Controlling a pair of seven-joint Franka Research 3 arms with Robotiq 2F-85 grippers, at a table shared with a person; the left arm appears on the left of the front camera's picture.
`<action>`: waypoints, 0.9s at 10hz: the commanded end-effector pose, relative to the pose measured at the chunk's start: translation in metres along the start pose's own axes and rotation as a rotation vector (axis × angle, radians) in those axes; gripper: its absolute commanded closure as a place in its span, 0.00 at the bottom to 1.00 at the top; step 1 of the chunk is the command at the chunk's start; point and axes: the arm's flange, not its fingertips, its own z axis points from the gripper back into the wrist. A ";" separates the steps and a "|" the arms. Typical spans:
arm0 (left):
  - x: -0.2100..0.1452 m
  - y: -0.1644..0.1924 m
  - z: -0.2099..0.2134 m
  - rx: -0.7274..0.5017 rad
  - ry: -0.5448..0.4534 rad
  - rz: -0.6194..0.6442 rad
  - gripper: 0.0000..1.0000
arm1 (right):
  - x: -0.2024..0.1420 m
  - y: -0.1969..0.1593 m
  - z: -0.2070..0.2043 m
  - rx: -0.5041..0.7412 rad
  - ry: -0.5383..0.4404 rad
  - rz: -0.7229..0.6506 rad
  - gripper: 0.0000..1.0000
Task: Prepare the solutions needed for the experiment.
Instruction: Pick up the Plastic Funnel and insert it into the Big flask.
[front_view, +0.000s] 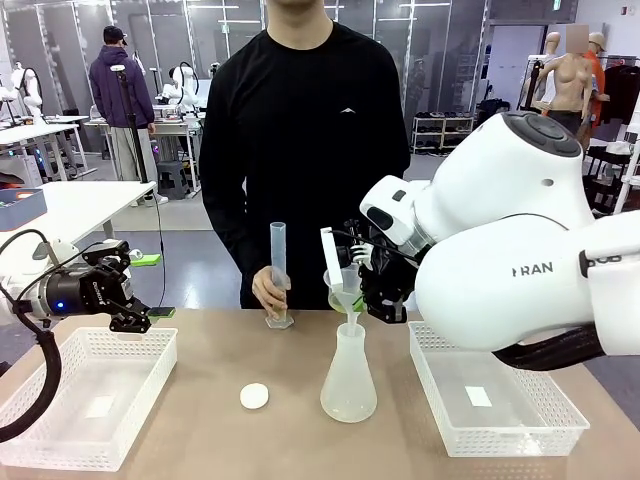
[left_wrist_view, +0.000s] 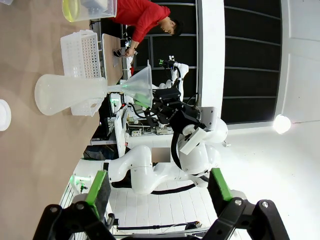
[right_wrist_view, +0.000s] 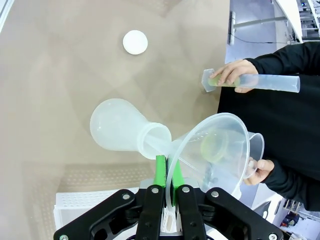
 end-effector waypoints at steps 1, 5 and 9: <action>0.000 -0.002 0.001 -0.003 0.006 -0.003 0.00 | -0.010 0.002 -0.014 0.002 -0.048 0.005 0.95; 0.000 -0.002 0.001 -0.003 0.006 -0.003 0.00 | -0.017 0.004 -0.032 0.039 -0.055 -0.025 0.95; 0.000 -0.002 0.001 -0.003 0.006 -0.003 0.00 | -0.018 0.008 -0.040 0.057 -0.062 -0.032 0.95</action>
